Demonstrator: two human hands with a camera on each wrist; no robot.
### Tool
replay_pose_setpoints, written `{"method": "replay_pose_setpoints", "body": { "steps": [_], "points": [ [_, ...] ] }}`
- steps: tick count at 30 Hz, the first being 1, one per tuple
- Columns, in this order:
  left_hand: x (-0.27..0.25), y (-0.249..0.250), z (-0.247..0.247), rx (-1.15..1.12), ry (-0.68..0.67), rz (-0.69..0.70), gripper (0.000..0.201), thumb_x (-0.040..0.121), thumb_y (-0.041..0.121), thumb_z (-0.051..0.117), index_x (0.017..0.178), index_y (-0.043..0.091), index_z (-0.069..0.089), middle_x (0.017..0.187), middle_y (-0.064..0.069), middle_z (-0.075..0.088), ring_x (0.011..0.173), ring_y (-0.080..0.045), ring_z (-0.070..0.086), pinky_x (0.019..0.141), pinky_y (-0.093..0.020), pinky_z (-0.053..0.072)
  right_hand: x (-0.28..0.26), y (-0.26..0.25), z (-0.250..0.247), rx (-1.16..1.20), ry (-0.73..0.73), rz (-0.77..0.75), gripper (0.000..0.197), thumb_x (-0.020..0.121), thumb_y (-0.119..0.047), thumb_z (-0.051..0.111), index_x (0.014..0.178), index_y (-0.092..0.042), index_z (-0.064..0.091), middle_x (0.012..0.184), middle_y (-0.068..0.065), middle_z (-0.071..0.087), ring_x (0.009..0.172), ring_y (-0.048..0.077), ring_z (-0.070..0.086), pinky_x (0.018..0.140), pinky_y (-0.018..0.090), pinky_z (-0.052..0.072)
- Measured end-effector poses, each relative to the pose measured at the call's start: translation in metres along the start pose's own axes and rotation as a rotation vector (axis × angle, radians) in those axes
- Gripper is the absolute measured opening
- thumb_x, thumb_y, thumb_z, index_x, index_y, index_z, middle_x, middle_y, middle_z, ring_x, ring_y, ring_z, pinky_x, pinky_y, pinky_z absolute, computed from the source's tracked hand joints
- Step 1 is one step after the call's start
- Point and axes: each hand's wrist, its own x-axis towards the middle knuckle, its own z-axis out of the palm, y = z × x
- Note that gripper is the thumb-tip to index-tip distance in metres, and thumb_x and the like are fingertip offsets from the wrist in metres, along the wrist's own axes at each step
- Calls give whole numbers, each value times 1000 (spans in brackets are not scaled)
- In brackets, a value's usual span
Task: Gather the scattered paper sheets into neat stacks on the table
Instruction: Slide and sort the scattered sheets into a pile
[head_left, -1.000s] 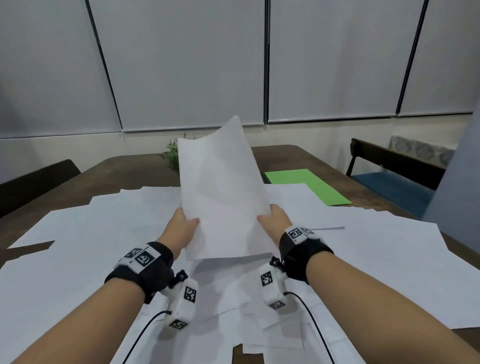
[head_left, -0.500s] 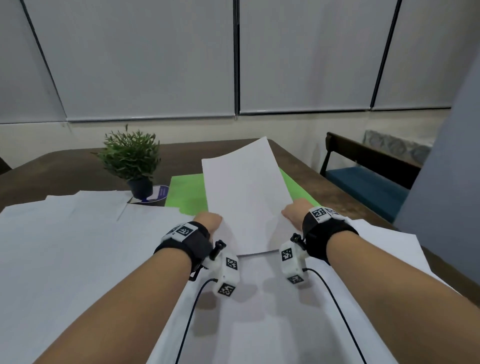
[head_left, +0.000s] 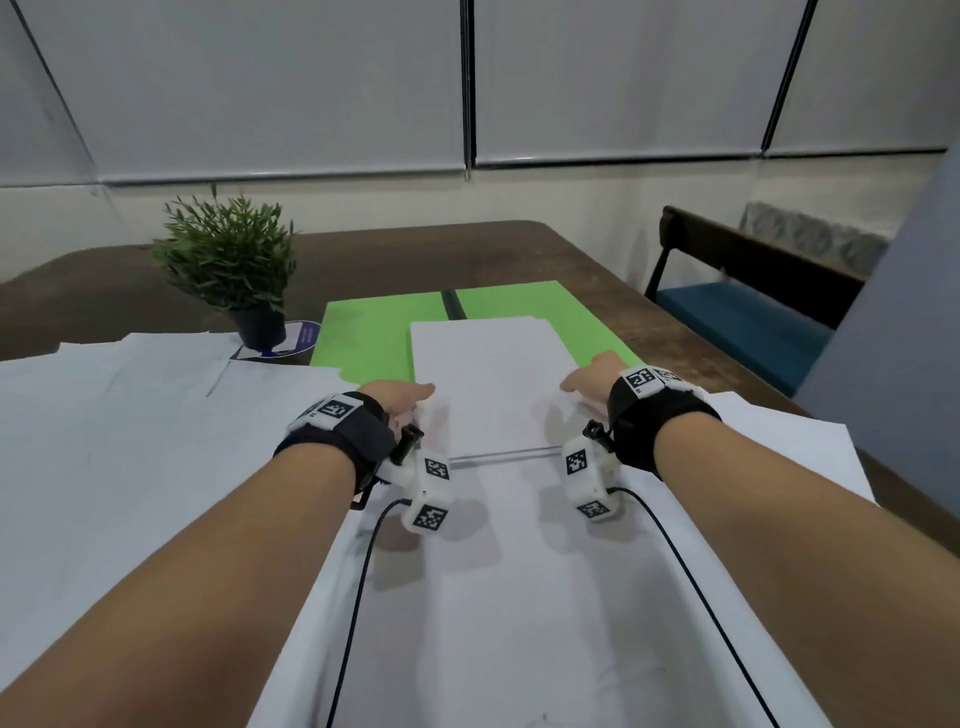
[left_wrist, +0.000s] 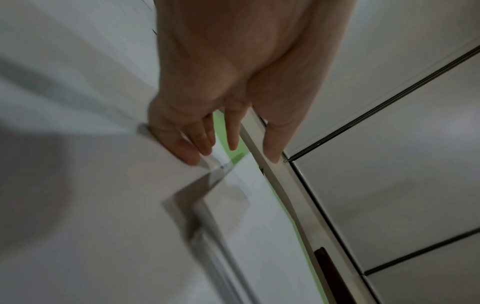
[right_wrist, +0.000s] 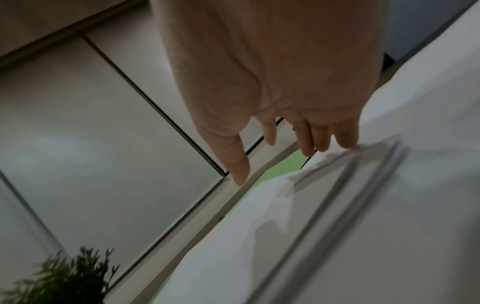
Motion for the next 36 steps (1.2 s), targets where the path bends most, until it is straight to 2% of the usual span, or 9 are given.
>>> {"method": "replay_pose_setpoints", "body": {
  "steps": [3,8,11,14,18,22,28,33,36],
  "points": [
    [-4,-15,-15,-94,20,37,60,85,35,70,129,-2,50,115,-21,56,84,-26,48,72,-35,50,-22,13,-3,51,35,-44,82,86,-32,70,149,-10,23,147,13,38,133,32,40,102,36,35],
    [-36,-45,-68,105,169,142,67,81,34,73,137,7,46,137,-13,49,125,-31,46,103,-42,42,-77,26,-15,-43,47,-82,82,76,-52,73,141,-14,40,143,9,46,128,30,46,104,36,38],
    [-60,-69,-102,230,238,73,70,77,34,77,133,1,48,137,-16,50,124,-33,48,103,-41,41,-113,27,-13,-248,-32,-53,61,68,-69,68,102,-20,61,111,5,65,102,28,61,94,40,49],
    [-97,-89,-122,379,173,-14,62,84,33,71,130,-4,50,136,-14,50,126,-32,46,100,-35,37,-146,29,0,-226,-147,-29,50,69,-61,75,68,-17,50,59,0,58,64,22,53,64,29,46],
    [-126,-118,-131,551,91,-64,68,83,48,66,132,4,51,139,-12,49,126,-28,47,100,-31,37,-186,21,21,-377,-120,-51,56,62,-66,77,85,-18,60,87,4,64,81,24,62,75,29,49],
    [-144,-126,-129,645,46,-50,79,79,64,59,135,9,48,139,-9,50,125,-25,48,102,-28,37,-205,15,45,-457,-155,-67,50,60,-62,80,74,-18,60,76,-1,62,84,25,61,81,30,50],
    [-139,-136,-126,682,58,-30,86,75,66,63,137,9,45,142,-6,47,129,-23,45,102,-27,34,-213,6,73,-455,-175,-112,59,70,-47,81,111,-8,64,112,9,67,87,24,55,80,29,45],
    [-128,-149,-119,793,169,-38,107,57,80,65,137,12,44,140,-5,48,132,-29,41,108,-36,36,-215,1,85,-422,-193,-102,58,65,-45,85,106,-8,66,99,7,66,90,26,60,82,31,48],
    [-130,-152,-123,779,203,-17,102,63,75,65,138,10,43,141,-7,48,130,-29,44,107,-36,38,-222,-3,92,-432,-206,-94,57,60,-49,86,99,-13,66,102,7,69,96,27,63,92,36,50]
  ]
}}
